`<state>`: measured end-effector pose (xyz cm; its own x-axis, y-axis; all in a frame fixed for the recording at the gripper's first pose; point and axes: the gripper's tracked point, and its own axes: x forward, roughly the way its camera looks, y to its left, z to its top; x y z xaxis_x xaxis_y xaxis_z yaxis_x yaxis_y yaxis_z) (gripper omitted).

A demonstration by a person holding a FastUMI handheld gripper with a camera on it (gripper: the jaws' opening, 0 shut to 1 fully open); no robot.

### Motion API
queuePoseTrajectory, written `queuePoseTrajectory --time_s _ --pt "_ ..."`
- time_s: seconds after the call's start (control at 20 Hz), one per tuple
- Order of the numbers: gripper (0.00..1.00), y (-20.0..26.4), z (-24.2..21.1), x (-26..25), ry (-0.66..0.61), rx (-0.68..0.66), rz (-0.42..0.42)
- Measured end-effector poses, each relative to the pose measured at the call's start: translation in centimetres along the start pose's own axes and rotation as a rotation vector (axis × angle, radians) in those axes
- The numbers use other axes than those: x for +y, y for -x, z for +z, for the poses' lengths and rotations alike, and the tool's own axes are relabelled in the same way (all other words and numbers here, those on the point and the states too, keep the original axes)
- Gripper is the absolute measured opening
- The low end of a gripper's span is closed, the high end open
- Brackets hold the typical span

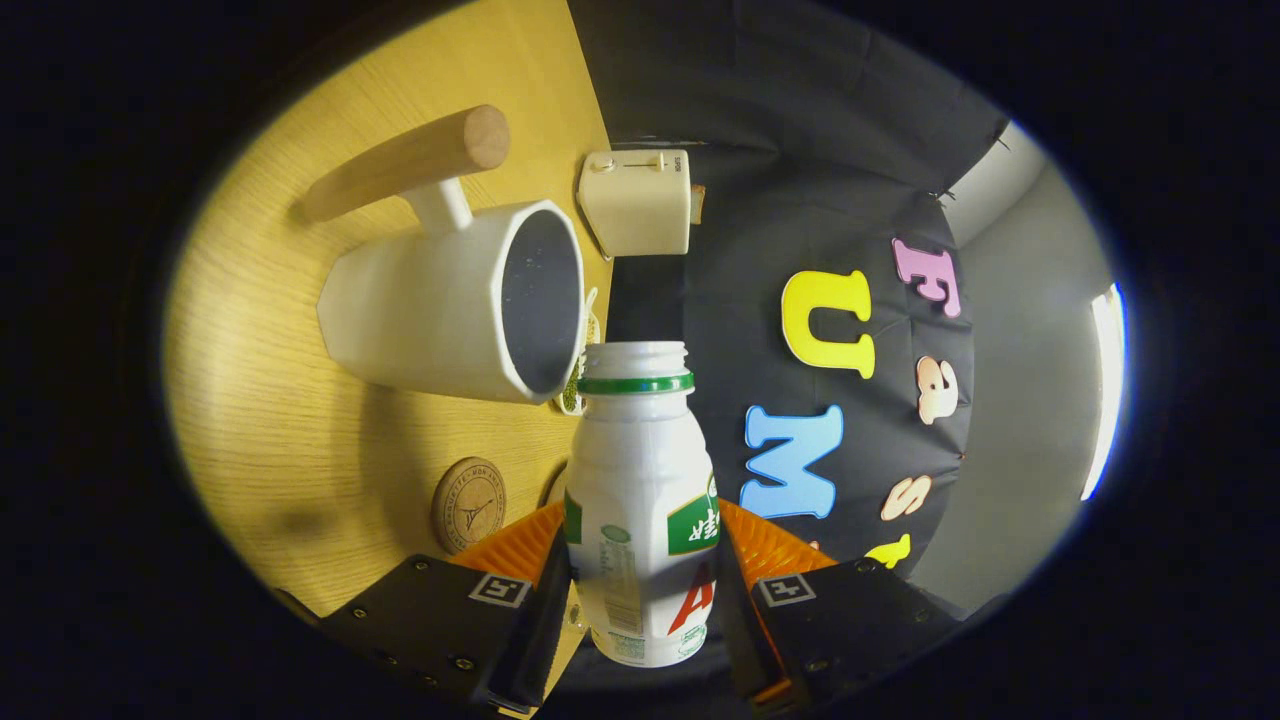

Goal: Take the bottle from table, then pour the juice into the cup, finally place the bottle on the coaster

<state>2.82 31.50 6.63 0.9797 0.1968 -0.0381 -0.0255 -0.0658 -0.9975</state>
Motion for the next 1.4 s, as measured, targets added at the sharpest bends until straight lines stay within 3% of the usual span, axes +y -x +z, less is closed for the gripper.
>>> queuePoseTrajectory --time_s 1.4 --pt "0.68 0.2 -0.7 -1.5 0.156 0.01 -0.019"
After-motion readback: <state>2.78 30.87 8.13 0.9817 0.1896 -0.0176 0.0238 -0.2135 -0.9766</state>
